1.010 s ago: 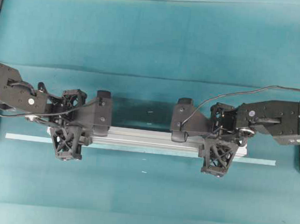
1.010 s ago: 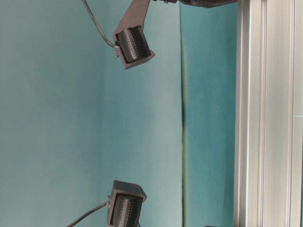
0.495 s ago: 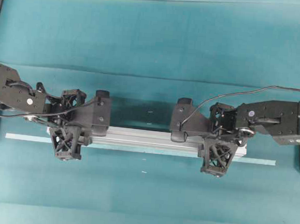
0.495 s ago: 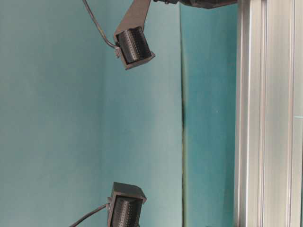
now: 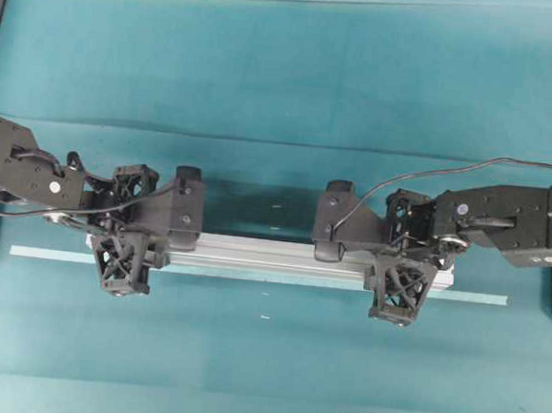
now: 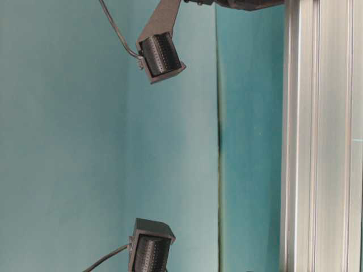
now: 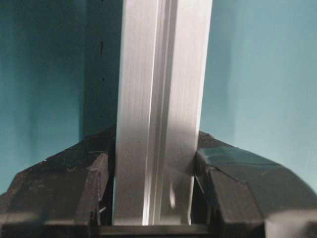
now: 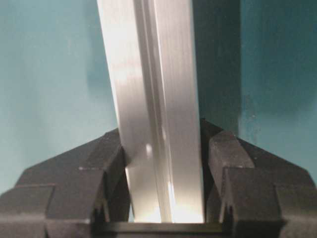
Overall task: Lift the metal rail with both hands and move it towards you.
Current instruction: 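Lower the rail onto the table near the pale strip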
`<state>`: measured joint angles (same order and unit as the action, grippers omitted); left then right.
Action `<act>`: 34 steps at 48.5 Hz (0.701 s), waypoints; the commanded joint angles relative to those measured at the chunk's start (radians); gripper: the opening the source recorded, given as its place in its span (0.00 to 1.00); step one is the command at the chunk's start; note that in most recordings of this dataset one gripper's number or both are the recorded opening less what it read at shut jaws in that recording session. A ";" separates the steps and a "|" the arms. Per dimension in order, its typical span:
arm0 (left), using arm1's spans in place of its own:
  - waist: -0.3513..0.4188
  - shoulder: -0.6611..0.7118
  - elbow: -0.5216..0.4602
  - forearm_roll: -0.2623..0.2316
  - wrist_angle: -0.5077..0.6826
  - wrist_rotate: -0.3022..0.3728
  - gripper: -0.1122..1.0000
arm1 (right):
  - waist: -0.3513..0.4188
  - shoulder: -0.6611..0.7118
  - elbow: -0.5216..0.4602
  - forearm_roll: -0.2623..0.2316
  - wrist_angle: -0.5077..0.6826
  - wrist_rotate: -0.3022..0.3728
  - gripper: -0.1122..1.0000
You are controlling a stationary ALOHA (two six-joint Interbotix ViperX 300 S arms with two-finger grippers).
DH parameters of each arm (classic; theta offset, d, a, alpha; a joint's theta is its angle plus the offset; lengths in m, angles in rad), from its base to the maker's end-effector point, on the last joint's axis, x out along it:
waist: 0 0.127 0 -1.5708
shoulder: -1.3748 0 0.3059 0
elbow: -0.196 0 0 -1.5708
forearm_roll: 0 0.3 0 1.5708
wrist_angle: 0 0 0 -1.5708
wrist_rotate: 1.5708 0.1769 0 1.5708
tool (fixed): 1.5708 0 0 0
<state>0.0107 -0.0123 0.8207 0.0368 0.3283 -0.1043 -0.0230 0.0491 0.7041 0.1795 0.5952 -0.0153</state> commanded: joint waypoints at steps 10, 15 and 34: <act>0.014 0.005 -0.006 -0.003 -0.006 -0.037 0.39 | -0.012 0.014 -0.006 0.008 -0.008 0.018 0.78; 0.012 0.005 -0.008 -0.003 -0.006 -0.038 0.59 | -0.012 0.012 -0.006 0.008 0.000 0.018 0.96; 0.009 0.005 -0.011 -0.003 -0.006 -0.026 0.97 | -0.009 0.012 -0.002 0.009 -0.003 0.063 0.99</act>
<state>0.0184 0.0000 0.8191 0.0307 0.3267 -0.1319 -0.0368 0.0583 0.7041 0.1841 0.5952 0.0399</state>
